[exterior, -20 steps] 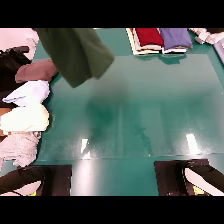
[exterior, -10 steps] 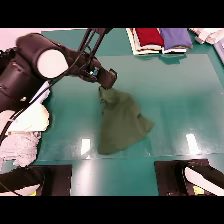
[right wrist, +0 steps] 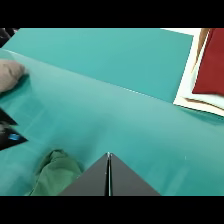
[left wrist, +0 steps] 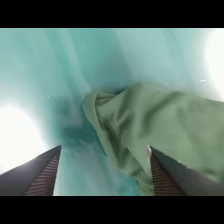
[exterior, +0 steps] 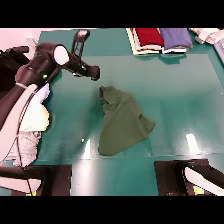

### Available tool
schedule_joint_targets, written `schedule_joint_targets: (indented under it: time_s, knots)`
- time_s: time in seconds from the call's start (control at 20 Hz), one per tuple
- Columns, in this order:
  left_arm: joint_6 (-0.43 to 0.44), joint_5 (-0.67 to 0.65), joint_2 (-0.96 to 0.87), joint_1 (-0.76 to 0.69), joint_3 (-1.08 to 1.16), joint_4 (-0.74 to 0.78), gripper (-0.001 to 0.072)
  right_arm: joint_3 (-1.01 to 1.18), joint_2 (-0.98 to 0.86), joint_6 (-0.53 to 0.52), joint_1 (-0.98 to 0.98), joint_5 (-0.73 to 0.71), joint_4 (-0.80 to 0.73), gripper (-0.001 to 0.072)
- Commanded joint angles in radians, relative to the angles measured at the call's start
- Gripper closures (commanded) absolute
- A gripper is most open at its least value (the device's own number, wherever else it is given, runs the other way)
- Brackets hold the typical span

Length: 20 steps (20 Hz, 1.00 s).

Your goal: Fold the shirts.

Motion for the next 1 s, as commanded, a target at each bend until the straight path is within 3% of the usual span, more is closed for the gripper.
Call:
schedule_joint_targets:
  time_s: [0.0,0.25,0.35,0.4,0.55,0.75,0.8,0.85,0.95]
  knots:
    - [0.015,0.011,-0.159,0.043,-0.001,-0.144,0.0065,0.001,-0.001,0.001,0.000,0.014,0.000,0.0695]
    - [0.048,0.073,-0.275,0.043,-0.001,-0.269,0.0090,-0.014,-0.020,0.021,0.000,0.037,0.000,0.0695]
    - [0.048,0.104,-0.274,0.046,0.008,-0.269,0.0585,-0.076,-0.017,0.023,0.000,0.034,0.000,0.0695]
    - [0.050,0.097,-0.274,0.053,0.021,-0.263,0.0680,-0.118,-0.015,0.023,0.000,0.039,0.000,0.0695]
    - [0.049,-0.002,-0.249,0.104,0.104,-0.196,0.0681,-0.303,-0.002,0.023,-0.001,0.065,-0.010,0.0695]
    - [0.053,-0.012,-0.111,0.153,0.124,-0.045,0.0681,-0.647,-0.008,0.027,0.000,0.021,-0.008,0.0685]
    - [0.068,-0.016,-0.085,0.153,0.124,-0.022,0.0682,-0.730,-0.026,0.027,0.000,-0.023,-0.006,0.0533]
    - [0.077,-0.022,-0.069,0.154,0.124,0.001,0.0681,-0.795,-0.052,0.027,0.000,-0.058,-0.002,0.0315]
    - [0.094,-0.047,-0.057,0.154,0.125,0.004,0.0681,-0.884,-0.135,0.029,0.006,-0.124,0.016,0.0282]
